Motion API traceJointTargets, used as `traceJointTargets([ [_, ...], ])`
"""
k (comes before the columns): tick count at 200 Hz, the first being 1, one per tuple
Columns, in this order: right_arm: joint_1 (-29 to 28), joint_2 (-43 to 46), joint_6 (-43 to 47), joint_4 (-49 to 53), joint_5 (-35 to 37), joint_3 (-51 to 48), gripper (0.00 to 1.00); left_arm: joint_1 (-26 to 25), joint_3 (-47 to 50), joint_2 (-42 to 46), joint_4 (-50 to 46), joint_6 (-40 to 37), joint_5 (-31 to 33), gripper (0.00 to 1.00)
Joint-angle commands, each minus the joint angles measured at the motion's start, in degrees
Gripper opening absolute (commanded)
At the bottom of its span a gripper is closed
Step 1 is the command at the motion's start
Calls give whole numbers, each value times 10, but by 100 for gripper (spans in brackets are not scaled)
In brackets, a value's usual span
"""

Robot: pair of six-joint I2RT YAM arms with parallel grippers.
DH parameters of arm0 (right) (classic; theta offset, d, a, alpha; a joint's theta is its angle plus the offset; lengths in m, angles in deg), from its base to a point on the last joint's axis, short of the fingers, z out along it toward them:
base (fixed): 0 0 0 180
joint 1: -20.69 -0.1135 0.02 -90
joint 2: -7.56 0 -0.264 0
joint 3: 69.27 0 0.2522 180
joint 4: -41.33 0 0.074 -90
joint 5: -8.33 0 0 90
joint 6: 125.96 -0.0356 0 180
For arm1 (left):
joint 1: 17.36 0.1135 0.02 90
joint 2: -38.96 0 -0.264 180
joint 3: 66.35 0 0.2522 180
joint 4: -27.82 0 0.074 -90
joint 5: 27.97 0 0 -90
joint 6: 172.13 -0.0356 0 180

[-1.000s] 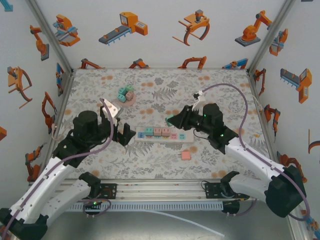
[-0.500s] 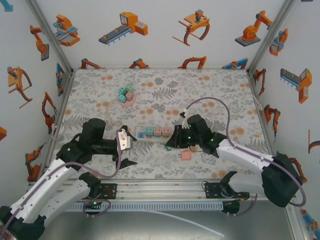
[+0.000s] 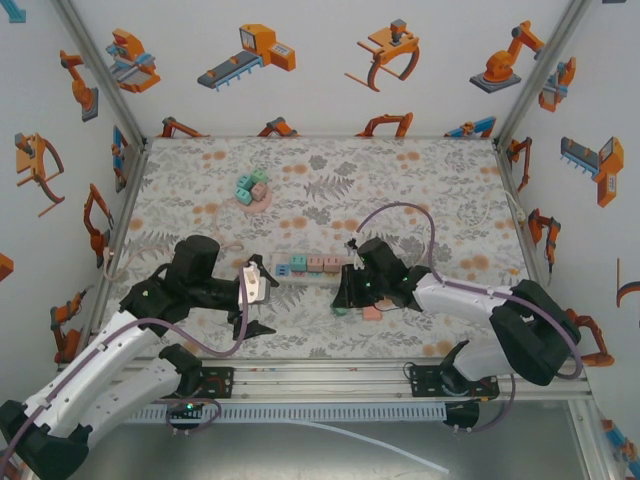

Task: Pull the plug off the socket

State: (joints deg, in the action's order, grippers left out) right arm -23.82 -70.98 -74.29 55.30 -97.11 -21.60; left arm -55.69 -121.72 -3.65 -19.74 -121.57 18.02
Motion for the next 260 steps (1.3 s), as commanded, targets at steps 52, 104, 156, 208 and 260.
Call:
traceJointTargets([
  [52, -5, -2, 8, 54, 51, 6, 44, -11, 19, -4, 45, 5, -24, 97],
  [104, -4, 33, 23, 84, 70, 16, 49, -15, 37, 11, 80, 29, -4, 97],
  [156, -5, 113, 38, 115, 108, 31, 49, -16, 66, 31, 169, 102, 27, 97],
  [208, -5, 207, 143, 106, 191, 40, 49, -16, 57, 25, 237, 259, 155, 97],
  [260, -5, 281, 461, -28, 160, 7, 48, -15, 47, 4, 279, 438, 302, 97],
])
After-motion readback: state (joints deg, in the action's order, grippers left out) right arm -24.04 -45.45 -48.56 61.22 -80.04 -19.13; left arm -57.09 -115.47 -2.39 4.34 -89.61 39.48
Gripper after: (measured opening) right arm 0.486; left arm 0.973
